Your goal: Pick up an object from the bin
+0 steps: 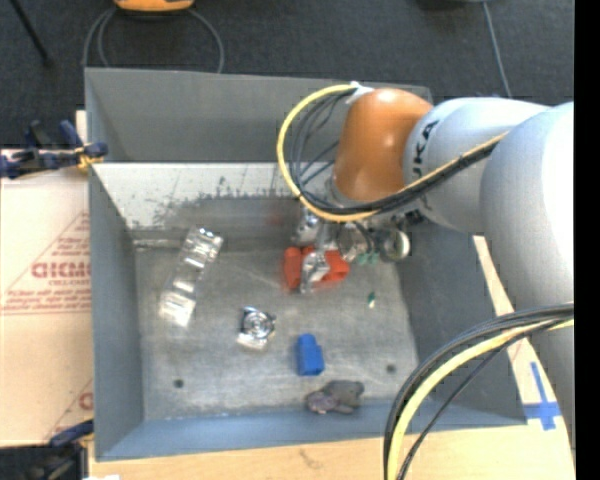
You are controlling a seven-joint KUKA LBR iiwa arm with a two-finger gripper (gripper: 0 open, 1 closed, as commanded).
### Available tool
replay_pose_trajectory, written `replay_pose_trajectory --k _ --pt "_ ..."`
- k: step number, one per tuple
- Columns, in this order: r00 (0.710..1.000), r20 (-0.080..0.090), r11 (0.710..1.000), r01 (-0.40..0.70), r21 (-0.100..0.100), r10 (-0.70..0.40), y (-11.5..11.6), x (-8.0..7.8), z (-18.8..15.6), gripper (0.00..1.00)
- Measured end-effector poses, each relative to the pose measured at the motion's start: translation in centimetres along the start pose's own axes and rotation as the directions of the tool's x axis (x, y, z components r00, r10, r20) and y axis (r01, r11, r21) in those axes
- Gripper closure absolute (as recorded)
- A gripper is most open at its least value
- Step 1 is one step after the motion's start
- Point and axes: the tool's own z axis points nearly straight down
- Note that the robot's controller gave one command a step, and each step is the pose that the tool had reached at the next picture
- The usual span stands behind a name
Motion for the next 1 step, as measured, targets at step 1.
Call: replay_pose_trajectory --k 1 --pt "1.0 -0.007 1.0 0.026 0.001 -0.026 0.37 -0.12 -14.92 1.0"
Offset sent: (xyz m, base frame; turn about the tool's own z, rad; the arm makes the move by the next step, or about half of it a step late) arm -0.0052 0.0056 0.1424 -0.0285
